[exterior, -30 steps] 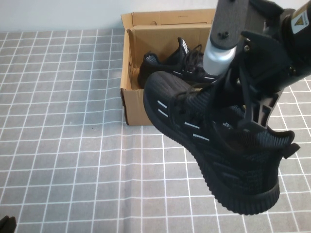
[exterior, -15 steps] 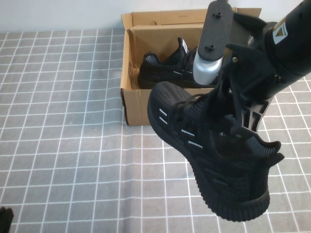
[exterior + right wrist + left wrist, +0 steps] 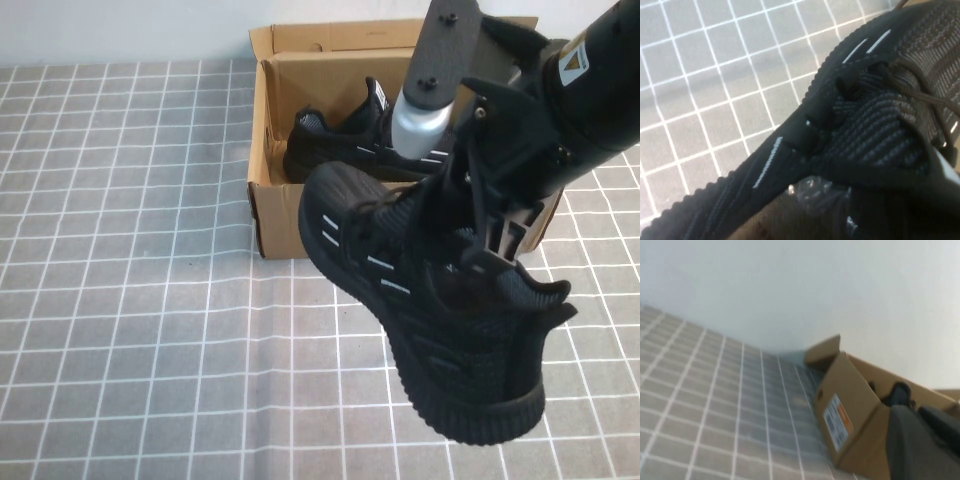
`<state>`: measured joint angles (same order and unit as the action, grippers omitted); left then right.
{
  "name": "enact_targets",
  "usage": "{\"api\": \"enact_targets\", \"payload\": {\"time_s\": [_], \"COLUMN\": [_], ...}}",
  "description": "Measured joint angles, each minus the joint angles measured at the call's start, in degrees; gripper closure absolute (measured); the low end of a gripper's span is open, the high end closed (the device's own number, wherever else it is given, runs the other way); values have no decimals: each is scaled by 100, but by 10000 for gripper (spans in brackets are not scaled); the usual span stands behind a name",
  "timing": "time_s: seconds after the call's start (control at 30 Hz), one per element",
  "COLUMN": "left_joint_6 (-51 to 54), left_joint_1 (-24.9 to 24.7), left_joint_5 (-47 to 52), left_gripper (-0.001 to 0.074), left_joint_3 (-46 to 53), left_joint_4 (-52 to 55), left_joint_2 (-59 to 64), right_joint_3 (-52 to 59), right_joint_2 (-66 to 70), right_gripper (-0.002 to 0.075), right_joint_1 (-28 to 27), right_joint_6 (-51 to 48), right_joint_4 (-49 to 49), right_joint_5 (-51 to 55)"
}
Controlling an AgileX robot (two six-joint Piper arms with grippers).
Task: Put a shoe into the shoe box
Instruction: Hand over the shoe
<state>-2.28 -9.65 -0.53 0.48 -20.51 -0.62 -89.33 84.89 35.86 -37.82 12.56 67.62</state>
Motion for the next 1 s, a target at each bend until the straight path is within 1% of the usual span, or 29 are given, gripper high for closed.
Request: {"api": "enact_targets", "payload": {"time_s": [0.1, 0.17, 0.33, 0.43, 0.57, 0.73, 0.9, 1.0], "left_joint_6": [-65, -65, 18, 398, 1254, 2819, 4522, 5204], "left_joint_1": [0, 0, 0, 0, 0, 0, 0, 0], "left_joint_5": [854, 1420, 2227, 2596, 3234, 4060, 4662, 5004], "left_gripper": [736, 736, 736, 736, 736, 736, 736, 736], "left_joint_3": [-498, -967, -2112, -2813, -3799, -4759, -5397, -5699], "left_joint_4": [-101, -121, -122, -132, -475, -1485, -2740, -3290], "left_joint_2": [305, 760, 2219, 3150, 4389, 5767, 6685, 7073], "right_joint_3": [0, 0, 0, 0, 0, 0, 0, 0], "right_joint_2": [0, 0, 0, 0, 0, 0, 0, 0], "right_gripper": [731, 731, 731, 731, 731, 731, 731, 731], "right_joint_1": [0, 0, 0, 0, 0, -23, -191, -358], "right_joint_6": [96, 108, 130, 237, 301, 590, 667, 682], "right_joint_4": [0, 0, 0, -24, -147, -339, -398, -422], "right_joint_5": [-61, -60, -84, -96, -183, -313, -362, -450]}}
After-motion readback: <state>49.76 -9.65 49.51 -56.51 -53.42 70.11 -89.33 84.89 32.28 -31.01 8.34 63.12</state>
